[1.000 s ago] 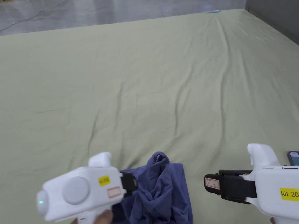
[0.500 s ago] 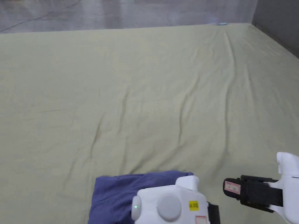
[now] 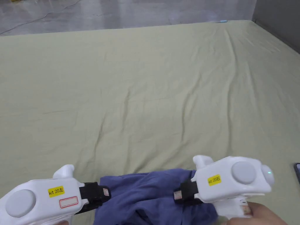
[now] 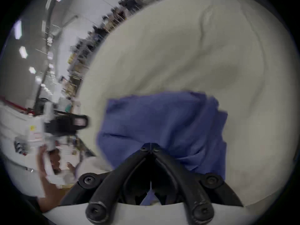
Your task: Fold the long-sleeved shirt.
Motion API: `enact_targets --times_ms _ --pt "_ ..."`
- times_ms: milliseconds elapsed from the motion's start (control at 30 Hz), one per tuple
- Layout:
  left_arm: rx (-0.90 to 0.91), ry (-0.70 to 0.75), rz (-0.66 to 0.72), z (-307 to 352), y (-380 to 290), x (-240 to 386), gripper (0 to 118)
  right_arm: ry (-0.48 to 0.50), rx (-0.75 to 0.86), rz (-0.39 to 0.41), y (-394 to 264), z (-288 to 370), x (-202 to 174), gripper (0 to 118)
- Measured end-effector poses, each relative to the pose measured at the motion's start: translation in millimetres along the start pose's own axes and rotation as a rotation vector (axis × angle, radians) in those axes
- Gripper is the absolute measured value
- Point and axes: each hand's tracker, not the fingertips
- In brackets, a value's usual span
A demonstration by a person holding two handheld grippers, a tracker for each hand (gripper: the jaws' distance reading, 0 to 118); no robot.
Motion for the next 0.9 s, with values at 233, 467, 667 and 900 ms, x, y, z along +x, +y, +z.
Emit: enact_targets --times_ms 233,467,667,900 --pt "-0.023 -0.019 -0.016 -5 2 8 0 0.13 -0.009 -0.188 -6 -11 44 0" --pt "-0.102 -0.04 0.002 -14 11 -6 52 0.16 -0.014 -0.214 -6 -11 49 0" --pt "-0.231 -0.034 0.098 -64 6 -52 114 0.231 -0.027 -0.269 -6 -15 63 0" --pt "-0.304 -0.423 0.248 -81 24 -62 117 0.261 -0.043 -0.286 -4 -20 67 0"
